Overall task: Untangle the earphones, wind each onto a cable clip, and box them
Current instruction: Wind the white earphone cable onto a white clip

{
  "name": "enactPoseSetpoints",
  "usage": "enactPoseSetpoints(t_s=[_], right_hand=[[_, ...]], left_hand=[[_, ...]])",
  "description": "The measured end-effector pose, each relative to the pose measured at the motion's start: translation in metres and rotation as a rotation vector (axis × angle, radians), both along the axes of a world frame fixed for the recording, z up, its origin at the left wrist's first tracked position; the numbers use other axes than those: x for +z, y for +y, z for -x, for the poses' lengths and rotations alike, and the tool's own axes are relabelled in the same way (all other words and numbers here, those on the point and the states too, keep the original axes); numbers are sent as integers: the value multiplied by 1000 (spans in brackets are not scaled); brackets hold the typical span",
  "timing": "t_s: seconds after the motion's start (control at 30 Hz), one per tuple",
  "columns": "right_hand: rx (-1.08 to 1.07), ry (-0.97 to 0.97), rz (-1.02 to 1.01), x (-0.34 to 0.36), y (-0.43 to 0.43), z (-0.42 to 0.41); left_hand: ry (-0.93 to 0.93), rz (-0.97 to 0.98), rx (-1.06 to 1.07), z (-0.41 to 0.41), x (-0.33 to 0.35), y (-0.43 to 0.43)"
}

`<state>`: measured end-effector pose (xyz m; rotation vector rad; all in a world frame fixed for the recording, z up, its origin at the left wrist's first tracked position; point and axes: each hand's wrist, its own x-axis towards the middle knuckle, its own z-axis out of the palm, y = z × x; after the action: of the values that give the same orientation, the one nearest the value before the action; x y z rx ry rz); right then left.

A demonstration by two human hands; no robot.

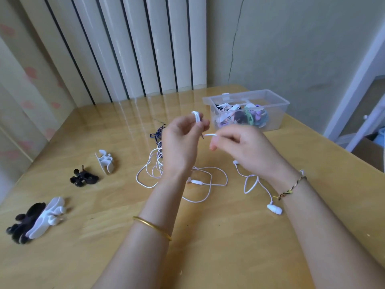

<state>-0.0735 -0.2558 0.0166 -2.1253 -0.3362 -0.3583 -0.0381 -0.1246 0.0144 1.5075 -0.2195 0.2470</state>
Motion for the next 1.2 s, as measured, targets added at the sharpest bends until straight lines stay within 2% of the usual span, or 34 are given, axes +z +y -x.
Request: enactPoseSetpoints(t_s=[0.1, 0.17, 0.27, 0.33, 0.4, 0.5, 0.57, 0.67, 0.73, 0.83, 0.87, 0.93, 1.0, 1.1, 1.2], right_hand=[[-158, -147, -62, -1, -6, -4], [-261, -218, 15, -7, -9, -9], [-355, -222, 65, -14, -11, -15], [-394, -195, 64, -15, -12, -17], [-409, -178, 42, -15, -13, -17], [-241, -67, 39, -12, -9, -13], [-97, 60, 128, -10, -5, -10], [32, 165, 215, -3, -2, -2], [79, 162, 228, 0, -1, 2], [66, 76, 166, 3, 1, 4], [28, 23, 101, 4, -1, 4], [-93, -81, 13, 3, -5, 0], [-230, -153, 11, 0, -8, -4], [-382, -203, 71, -6, -11, -9], [-366, -200, 9, -9, -12, -11]], left_hand=[[-97, -380, -142, 1, 1, -1], [-103, -467, -233, 4, 5, -4], [-65, -494, -291, 4, 6, -6], [25, -393, -325, 3, 7, -3], [142, -144, -378, 3, 11, -1], [299, 235, -420, 4, 17, -1], [310, 378, -369, 4, 19, -1], [238, 443, -255, -1, 13, 4], [124, 258, -127, -3, 3, 4], [-101, -235, 47, -5, -8, 2], [-151, -361, 31, -5, -9, 1], [-178, -491, -57, -2, -5, 1], [-144, -508, -154, 2, 1, -1], [-41, -435, -286, 5, 7, -5], [114, -169, -443, 5, 11, -4]])
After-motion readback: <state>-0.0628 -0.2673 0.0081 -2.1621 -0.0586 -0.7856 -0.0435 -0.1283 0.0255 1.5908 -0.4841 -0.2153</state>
